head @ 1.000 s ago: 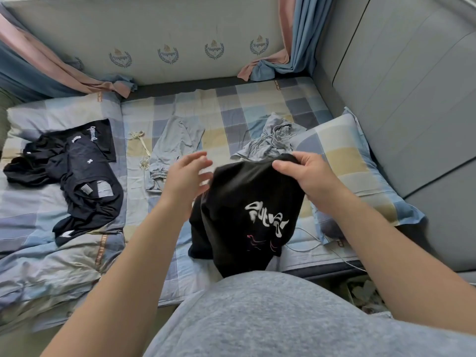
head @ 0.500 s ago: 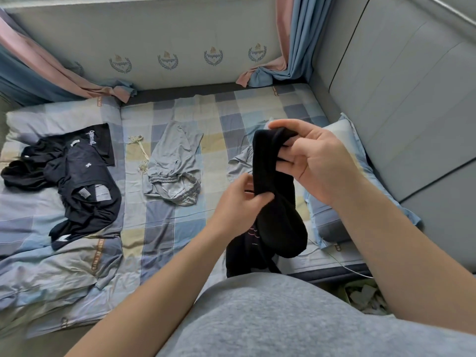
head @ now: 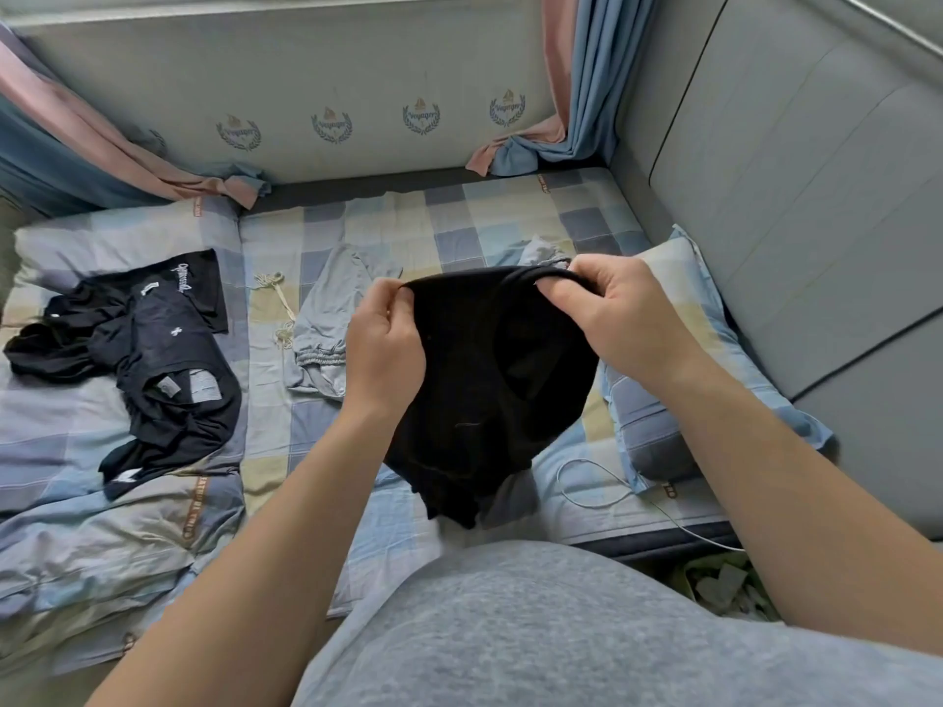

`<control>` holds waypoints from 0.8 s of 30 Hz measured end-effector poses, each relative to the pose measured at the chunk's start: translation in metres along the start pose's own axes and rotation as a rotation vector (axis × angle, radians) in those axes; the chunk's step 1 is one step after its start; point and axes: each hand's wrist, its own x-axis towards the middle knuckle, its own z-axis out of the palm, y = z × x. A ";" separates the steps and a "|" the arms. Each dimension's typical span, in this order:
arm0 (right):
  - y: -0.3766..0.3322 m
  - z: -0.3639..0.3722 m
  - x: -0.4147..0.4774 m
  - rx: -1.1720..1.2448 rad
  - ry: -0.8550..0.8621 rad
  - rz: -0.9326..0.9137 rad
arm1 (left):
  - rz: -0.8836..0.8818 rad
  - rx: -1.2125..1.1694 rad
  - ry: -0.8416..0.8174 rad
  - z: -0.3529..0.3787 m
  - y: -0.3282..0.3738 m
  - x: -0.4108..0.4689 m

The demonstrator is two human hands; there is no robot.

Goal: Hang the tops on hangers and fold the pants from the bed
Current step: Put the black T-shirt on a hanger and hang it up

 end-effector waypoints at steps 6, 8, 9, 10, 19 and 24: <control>-0.010 0.013 -0.005 0.173 -0.162 0.091 | 0.109 0.002 -0.228 0.004 0.001 -0.021; -0.008 0.018 -0.005 0.250 -0.234 0.145 | 0.128 0.021 -0.442 0.010 -0.002 -0.032; -0.006 0.019 -0.004 0.289 -0.276 0.163 | 0.133 0.064 -0.506 0.014 -0.006 -0.036; -0.005 0.019 -0.003 0.328 -0.316 0.179 | 0.119 0.109 -0.525 0.018 -0.012 -0.040; 0.025 -0.011 0.001 0.303 -0.649 0.264 | -0.013 0.277 -0.571 0.014 -0.043 -0.034; 0.069 -0.015 0.002 -0.307 -0.403 0.231 | -0.079 0.290 -0.641 -0.005 -0.054 -0.024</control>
